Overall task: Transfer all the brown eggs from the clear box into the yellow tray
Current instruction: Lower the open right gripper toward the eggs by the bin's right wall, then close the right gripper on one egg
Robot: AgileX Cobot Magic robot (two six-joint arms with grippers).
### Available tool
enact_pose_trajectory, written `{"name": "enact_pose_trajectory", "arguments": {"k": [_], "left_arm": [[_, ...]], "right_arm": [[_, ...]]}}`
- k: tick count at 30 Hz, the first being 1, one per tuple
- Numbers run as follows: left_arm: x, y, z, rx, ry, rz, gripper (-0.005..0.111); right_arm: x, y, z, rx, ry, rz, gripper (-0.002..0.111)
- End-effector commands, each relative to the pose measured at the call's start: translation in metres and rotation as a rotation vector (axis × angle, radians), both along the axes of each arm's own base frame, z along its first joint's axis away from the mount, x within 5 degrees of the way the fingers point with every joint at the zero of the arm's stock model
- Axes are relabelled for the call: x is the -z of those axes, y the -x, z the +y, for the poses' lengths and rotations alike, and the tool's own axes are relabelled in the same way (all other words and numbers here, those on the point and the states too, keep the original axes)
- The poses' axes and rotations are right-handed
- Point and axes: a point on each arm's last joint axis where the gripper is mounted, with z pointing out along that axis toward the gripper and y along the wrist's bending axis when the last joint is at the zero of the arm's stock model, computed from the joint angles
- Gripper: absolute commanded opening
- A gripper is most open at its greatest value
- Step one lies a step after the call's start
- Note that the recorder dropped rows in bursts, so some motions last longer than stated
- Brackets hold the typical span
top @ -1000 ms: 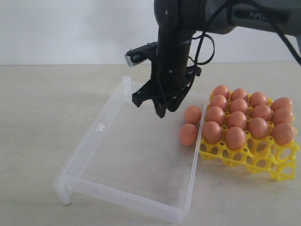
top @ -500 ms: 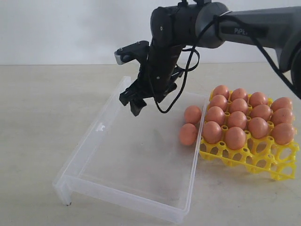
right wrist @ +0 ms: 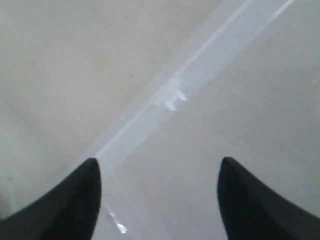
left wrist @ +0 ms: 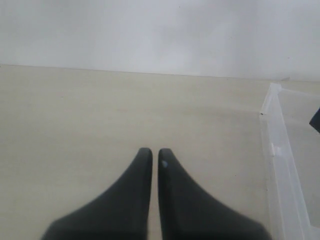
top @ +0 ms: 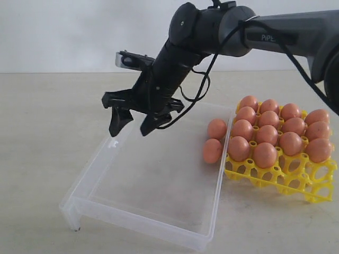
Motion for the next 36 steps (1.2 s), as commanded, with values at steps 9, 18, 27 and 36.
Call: {"name": "enact_pose_trajectory", "arguments": {"k": [9,18,27,36], "left_arm": [[0.0,0.0,0.0,0.004,0.001,-0.007,0.004],[0.0,0.0,0.0,0.004,0.001,-0.007,0.004],[0.0,0.0,0.0,0.004,0.001,-0.007,0.004],[0.0,0.0,0.0,0.005,0.001,-0.007,0.004]], "right_arm": [[-0.057,0.011,-0.021,0.036,0.126,-0.117,0.046],[-0.079,0.029,-0.042,0.399,0.341,0.028,0.046],[-0.014,0.009,-0.046,0.515,0.518,0.112,0.079],[-0.002,0.004,-0.052,0.645,0.577,0.118,0.081]]}}
